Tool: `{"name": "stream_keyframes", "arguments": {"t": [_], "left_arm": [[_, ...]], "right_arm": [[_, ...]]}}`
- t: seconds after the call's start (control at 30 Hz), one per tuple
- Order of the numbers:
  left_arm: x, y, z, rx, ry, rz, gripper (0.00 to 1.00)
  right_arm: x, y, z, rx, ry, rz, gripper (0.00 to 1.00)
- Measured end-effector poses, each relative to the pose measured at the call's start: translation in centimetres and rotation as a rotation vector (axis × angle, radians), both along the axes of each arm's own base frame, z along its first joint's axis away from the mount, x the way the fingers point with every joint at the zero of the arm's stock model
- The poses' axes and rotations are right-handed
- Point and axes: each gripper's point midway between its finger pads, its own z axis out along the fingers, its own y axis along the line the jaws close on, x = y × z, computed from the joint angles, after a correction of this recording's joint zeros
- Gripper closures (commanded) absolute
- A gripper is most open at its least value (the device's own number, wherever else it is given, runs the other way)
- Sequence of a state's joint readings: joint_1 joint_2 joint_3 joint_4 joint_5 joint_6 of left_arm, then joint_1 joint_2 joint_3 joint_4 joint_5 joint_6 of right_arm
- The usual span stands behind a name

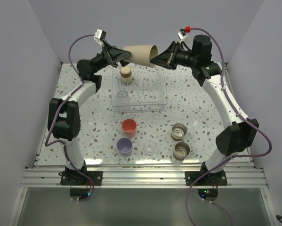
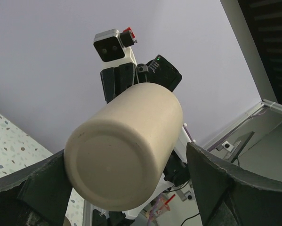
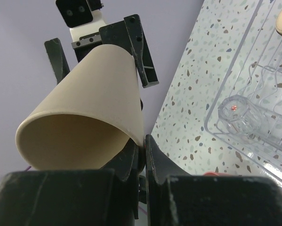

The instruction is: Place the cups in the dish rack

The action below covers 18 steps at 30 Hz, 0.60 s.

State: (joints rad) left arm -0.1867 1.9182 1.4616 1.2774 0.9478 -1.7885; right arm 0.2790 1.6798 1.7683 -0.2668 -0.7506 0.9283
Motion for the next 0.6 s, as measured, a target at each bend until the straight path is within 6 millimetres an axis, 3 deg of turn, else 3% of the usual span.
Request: {"name": "stream_keyframes", "arguments": {"t": [0.2, 0.3, 0.33, 0.4, 0.43, 0.5, 0.53, 0.57, 0.6], "left_arm": [[-0.24, -0.36, 0.09, 0.003, -0.004, -0.010, 0.15], [-0.32, -0.39, 0.14, 0.006, -0.009, -0.014, 0.28], [-0.33, -0.39, 0.14, 0.007, -0.008, -0.015, 0.34], [-0.37, -0.38, 0.20, 0.005, -0.008, -0.016, 0.56], [-0.44, -0.42, 0.24, 0.005, -0.014, -0.017, 0.72], [-0.47, -0.46, 0.27, 0.004, -0.013, -0.018, 0.85], [-0.47, -0.46, 0.26, 0.004, -0.013, -0.018, 0.94], [-0.47, -0.45, 0.26, 0.004, -0.015, -0.017, 0.96], [-0.47, -0.45, 0.24, 0.006, -0.018, -0.016, 0.98]], "right_arm": [[0.17, 0.07, -0.37, 0.005, 0.001, 0.000, 1.00], [0.24, 0.12, -0.21, 0.013, -0.005, -0.001, 1.00], [0.25, 0.16, -0.11, 0.016, -0.009, 0.000, 1.00], [0.30, 0.14, -0.05, 0.018, -0.008, -0.002, 1.00], [0.29, 0.16, -0.04, 0.020, -0.006, -0.002, 1.00], [0.29, 0.15, -0.06, 0.020, -0.005, -0.002, 0.98], [0.29, 0.15, -0.06, 0.019, -0.005, -0.002, 0.86], [0.29, 0.14, -0.10, 0.018, -0.004, -0.003, 0.53], [0.37, 0.06, -0.24, 0.015, 0.003, -0.010, 0.41]]}}
